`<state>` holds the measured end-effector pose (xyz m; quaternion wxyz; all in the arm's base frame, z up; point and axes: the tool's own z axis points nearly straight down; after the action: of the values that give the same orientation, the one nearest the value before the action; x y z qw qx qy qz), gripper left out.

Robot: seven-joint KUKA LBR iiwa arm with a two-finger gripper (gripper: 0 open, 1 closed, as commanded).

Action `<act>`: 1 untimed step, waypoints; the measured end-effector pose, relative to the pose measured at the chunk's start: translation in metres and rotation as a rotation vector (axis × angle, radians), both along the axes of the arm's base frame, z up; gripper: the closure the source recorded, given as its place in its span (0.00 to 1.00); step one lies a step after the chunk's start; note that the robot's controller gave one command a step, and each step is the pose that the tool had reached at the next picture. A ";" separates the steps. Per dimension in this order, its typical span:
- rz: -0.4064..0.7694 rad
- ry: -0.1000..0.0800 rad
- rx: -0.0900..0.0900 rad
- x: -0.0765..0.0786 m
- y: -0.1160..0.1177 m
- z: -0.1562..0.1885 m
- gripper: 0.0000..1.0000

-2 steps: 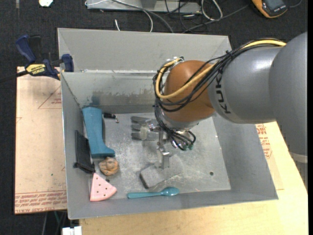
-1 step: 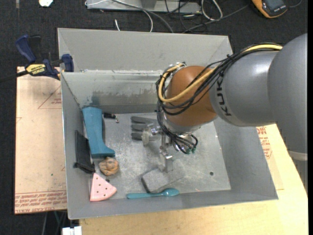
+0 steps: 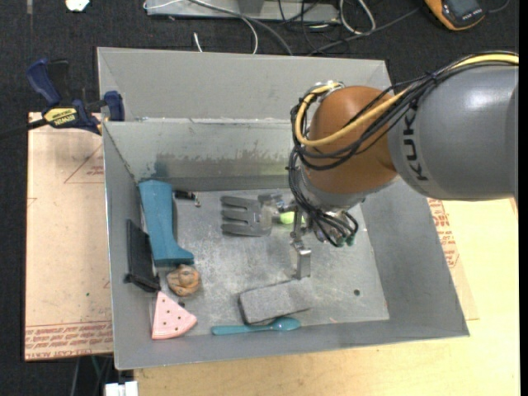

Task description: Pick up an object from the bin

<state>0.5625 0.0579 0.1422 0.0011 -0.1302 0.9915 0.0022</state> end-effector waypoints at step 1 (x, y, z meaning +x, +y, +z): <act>-0.074 0.005 0.002 -0.034 0.035 0.029 0.00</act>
Offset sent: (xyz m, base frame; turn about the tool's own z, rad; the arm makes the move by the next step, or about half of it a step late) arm 0.0634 -0.0040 0.0106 0.3177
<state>0.5284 0.0926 0.1709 -0.0010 -0.0936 0.9956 0.0033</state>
